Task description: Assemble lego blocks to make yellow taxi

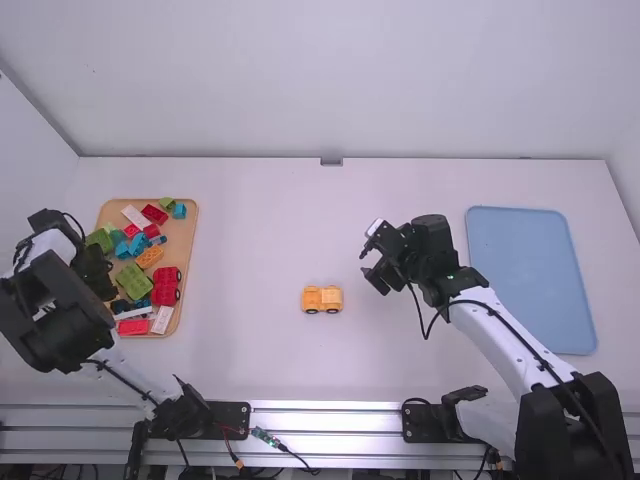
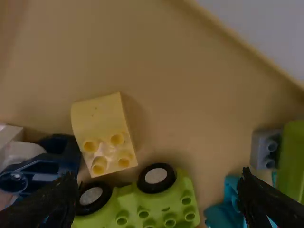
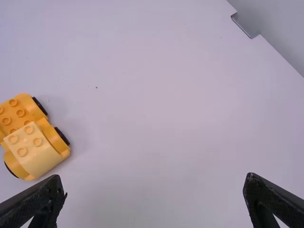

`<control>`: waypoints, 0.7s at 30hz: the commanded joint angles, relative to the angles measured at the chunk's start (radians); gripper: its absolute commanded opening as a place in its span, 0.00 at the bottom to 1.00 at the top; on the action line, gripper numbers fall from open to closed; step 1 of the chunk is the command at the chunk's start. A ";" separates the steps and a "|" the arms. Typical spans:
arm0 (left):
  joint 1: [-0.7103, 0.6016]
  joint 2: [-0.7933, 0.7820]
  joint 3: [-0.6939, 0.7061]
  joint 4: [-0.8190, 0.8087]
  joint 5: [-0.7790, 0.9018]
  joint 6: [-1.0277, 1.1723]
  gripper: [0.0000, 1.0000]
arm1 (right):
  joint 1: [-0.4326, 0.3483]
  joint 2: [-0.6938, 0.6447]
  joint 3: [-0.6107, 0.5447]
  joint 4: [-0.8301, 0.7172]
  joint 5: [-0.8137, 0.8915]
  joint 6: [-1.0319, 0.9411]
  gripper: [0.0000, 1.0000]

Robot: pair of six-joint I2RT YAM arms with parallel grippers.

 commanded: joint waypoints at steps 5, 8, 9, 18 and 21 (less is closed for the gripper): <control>-0.002 0.005 -0.100 0.065 -0.005 -0.054 0.81 | -0.002 -0.010 0.003 -0.003 -0.002 -0.003 0.99; 0.002 0.005 -0.111 0.059 -0.004 -0.059 0.77 | -0.003 -0.010 0.003 -0.003 -0.002 -0.003 0.99; 0.007 0.005 -0.112 0.049 -0.005 -0.067 0.73 | -0.003 -0.010 0.003 -0.003 -0.002 -0.003 0.99; 0.005 0.005 -0.114 0.040 -0.054 -0.160 0.69 | -0.004 -0.010 0.003 -0.011 -0.002 -0.003 0.99; 0.005 0.005 -0.125 0.046 -0.065 -0.170 0.70 | -0.003 -0.010 0.003 -0.016 -0.002 -0.003 0.99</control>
